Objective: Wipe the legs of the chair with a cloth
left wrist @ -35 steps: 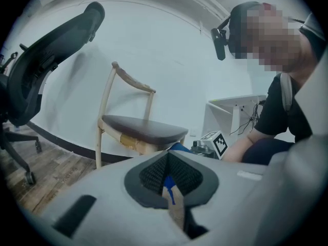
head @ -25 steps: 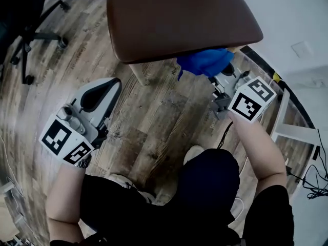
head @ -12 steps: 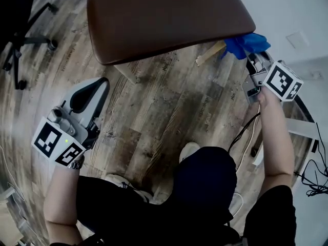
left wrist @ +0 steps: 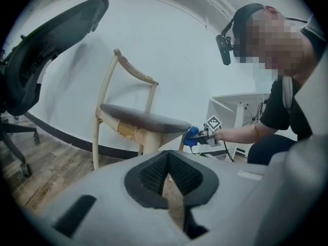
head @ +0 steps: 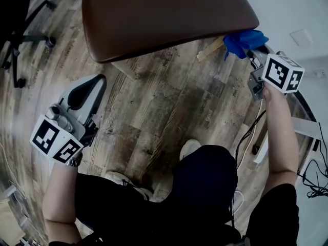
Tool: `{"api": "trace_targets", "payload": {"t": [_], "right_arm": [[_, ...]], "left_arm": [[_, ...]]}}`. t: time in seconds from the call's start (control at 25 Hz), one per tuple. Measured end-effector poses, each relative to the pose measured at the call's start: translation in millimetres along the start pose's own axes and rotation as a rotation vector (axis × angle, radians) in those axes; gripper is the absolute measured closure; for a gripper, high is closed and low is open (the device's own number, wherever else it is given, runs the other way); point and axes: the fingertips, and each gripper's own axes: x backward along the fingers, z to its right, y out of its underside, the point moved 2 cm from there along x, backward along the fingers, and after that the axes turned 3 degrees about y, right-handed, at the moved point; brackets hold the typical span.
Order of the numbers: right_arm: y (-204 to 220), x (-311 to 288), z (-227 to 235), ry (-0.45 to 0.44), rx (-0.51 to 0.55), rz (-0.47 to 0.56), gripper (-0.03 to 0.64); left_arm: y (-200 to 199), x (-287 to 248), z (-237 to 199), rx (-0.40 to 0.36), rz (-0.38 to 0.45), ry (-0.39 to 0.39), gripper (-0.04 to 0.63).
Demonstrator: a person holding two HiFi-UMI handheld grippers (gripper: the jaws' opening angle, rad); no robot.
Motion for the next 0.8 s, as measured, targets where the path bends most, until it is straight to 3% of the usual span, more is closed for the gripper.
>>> {"api": "trace_targets", "payload": {"t": [0.56,0.8], "right_arm": [[94.6,-61.5,19.6,-0.007,-0.113,-0.127,0.551],[144.5,-91.7,30.1,-0.002,-0.098,-0.164,0.549]], "left_arm": [[12.1,9.5,-17.5,0.030,-0.023,-0.057,0.595],[14.1,11.0,-20.4,0.040,-0.029,-0.066,0.595]]}}
